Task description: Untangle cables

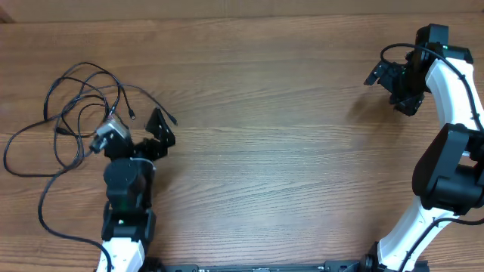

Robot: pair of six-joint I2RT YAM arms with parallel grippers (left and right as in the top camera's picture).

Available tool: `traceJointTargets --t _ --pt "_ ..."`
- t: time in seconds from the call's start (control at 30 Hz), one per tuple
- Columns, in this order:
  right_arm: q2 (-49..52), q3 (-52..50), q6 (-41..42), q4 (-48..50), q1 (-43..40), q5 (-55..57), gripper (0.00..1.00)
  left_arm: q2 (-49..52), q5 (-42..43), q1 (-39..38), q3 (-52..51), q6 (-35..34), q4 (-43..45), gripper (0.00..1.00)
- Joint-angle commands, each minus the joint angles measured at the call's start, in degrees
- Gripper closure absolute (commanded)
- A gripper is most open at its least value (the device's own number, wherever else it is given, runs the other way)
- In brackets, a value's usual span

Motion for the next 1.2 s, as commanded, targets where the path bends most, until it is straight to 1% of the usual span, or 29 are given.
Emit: traceJointTargets --t 0.0,0.13,0.23,0.3,0.4,0.67,0.77,0.87,1.1,1.17 --pt "-1.75 0.87 -0.22 0.2 -0.11 -0.48 0.0 -3.21 0.61 -0.28 -5.31 1.11 0.96 0.0" --pt "-1.75 0.87 -0.22 0.2 -0.11 -0.5 0.0 -6.38 1.03 -0.28 -10.75 1.09 3.63 0.0" --pt "-1.75 0.87 -0.22 0.2 -0.11 -0.48 0.0 -10.23 0.79 -0.28 -15.15 1.11 3.98 0.0" --pt "-1.75 0.87 -0.22 0.2 -0.11 -0.48 0.0 -12.55 0.37 -0.09 -15.58 1.6 1.49 0.0" --pt "-1.75 0.87 -0.22 0.2 -0.11 -0.48 0.0 -17.77 2.05 0.09 -15.61 4.87 -2.21 0.0" --pt "-1.75 0.87 -0.22 0.2 -0.11 -0.48 0.0 -32.72 2.56 0.09 -15.61 12.13 -22.25 0.0" --pt "-1.75 0.87 -0.22 0.2 -0.11 -0.48 0.0 -38.75 2.6 0.09 -15.61 12.74 -29.46 0.0" --pt "-1.75 0.87 -0.22 0.2 -0.11 -0.48 0.0 -43.34 5.22 0.09 -15.61 19.06 -30.18 0.0" --pt "-1.75 0.87 -0.22 0.2 -0.11 -0.48 0.0 -50.86 6.23 -0.02 -15.56 24.2 -30.38 0.0" --pt "-1.75 0.87 -0.22 0.2 -0.11 -0.48 0.0 -51.12 6.45 -0.02 -15.56 24.35 -30.47 0.0"
